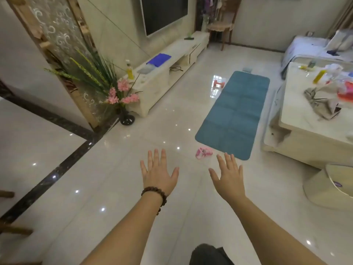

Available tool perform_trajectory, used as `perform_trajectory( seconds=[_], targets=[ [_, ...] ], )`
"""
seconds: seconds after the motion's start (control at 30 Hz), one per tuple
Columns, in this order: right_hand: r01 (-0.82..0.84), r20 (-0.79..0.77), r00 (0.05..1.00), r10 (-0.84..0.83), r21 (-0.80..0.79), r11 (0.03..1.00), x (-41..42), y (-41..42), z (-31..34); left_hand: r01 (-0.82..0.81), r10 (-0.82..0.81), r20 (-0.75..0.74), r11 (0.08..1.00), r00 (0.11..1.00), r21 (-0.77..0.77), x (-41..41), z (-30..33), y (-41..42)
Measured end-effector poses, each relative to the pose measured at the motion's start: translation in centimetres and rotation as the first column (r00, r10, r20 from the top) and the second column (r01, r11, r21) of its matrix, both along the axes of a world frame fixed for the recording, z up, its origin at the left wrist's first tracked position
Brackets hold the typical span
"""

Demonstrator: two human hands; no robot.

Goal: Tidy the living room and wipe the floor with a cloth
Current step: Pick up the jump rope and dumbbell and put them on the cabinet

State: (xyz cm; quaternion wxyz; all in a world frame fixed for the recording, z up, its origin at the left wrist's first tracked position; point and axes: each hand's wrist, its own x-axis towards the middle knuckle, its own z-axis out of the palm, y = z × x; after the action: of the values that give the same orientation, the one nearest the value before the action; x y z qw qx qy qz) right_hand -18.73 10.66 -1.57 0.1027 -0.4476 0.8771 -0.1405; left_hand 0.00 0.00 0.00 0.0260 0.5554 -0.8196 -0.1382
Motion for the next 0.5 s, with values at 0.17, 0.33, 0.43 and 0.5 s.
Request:
perform_trajectory(
  seconds=[0.17,0.33,0.43,0.5],
  targets=[
    [-0.001,-0.019,1.0,0.001,0.003,1.0,-1.6,-5.3,-1.2,-0.016,0.016,0.006,1.0,1.0,-0.014,-0.8,-1.6,-5.2],
    [0.026,-0.001,1.0,-0.026,-0.049,0.998,-6.2,-13.3,-2.8,-0.021,0.021,0.022,1.0,1.0,0.009,-4.8,-3.5,-13.5],
    [0.071,0.035,0.997,-0.069,-0.066,0.995,-10.4,-19.6,-4.0,0.003,-0.003,0.017,1.0,1.0,0.004,-8.5,-4.4,-19.8],
    [0.103,0.057,0.993,-0.099,-0.068,0.992,-13.5,-24.3,-4.4,0.026,-0.027,0.035,0.999,0.999,0.019,-11.6,-4.5,-24.9]
  ],
)
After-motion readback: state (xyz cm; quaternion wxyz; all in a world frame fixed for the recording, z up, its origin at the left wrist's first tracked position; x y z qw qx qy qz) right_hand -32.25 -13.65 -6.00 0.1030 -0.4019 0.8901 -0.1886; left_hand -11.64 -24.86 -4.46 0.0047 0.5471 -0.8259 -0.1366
